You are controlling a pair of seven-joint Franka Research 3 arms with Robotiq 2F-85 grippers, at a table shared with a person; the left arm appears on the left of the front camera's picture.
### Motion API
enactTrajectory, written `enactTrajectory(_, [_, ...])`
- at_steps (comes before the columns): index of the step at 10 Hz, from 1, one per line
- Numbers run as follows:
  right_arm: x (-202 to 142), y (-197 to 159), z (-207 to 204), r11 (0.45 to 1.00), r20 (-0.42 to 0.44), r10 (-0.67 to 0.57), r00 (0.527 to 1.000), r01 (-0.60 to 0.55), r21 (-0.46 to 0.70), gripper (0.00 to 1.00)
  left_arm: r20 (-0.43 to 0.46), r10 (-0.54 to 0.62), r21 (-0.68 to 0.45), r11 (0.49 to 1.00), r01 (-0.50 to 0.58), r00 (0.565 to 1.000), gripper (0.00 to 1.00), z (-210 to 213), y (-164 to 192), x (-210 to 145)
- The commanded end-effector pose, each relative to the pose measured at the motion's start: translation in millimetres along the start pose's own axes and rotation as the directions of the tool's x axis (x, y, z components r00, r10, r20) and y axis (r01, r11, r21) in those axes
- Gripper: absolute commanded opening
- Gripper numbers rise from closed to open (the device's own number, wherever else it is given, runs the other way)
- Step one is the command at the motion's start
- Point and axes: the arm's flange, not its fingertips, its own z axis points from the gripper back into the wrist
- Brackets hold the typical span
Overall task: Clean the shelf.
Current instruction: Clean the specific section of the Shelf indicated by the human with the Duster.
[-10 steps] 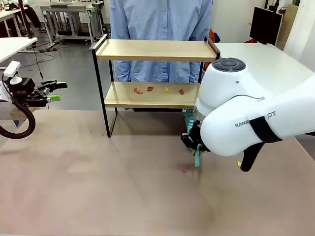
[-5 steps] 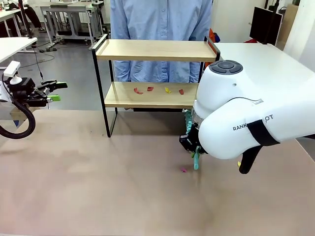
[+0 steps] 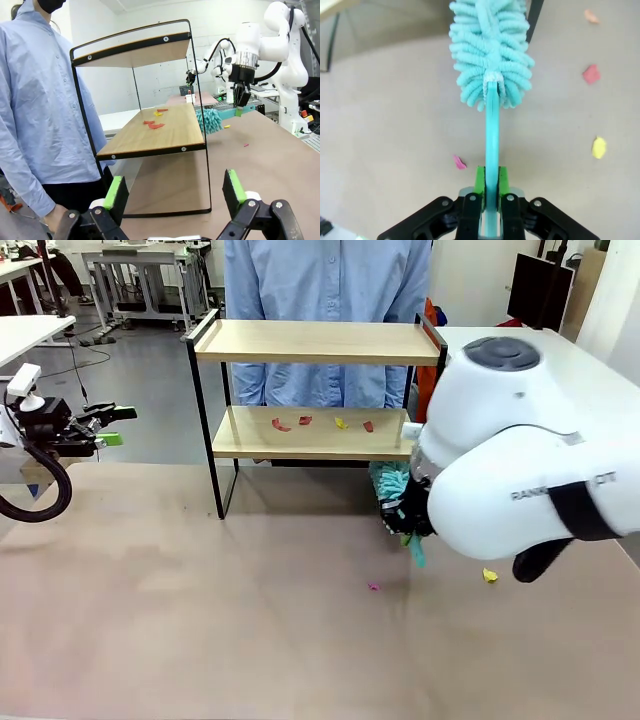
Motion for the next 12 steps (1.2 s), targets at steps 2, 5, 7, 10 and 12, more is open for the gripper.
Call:
enactTrajectory(2, [-19, -41, 38, 0.980, 0.001, 0.150, 0.989, -0.149, 0.130, 0.13, 0.001, -0.015, 0.000, 1.000, 0.015, 1.000, 1.00, 0, 0, 3])
enactTrajectory(5, [-33, -74, 65, 0.917, -0.011, 0.334, 0.943, -0.322, 0.236, 0.13, 0.001, -0.015, 0.000, 1.000, 0.015, 1.000, 1.00, 0, 0, 3])
enactTrajectory(7, [-41, -106, 82, 0.830, -0.019, 0.489, 0.872, -0.458, 0.317, 0.13, 0.001, -0.015, 0.000, 1.000, 0.015, 1.000, 1.00, 0, 0, 3])
enactTrajectory(10, [-43, -144, 124, 0.703, -0.077, 0.673, 0.736, -0.604, 0.375, 0.13, 0.001, -0.015, 0.000, 1.000, 0.015, 1.000, 1.00, 0, 0, 3])
enactTrajectory(12, [-50, -159, 139, 0.632, -0.083, 0.750, 0.656, -0.675, 0.380, 0.13, 0.001, -0.015, 0.000, 1.000, 0.015, 1.000, 1.00, 0, 0, 3])
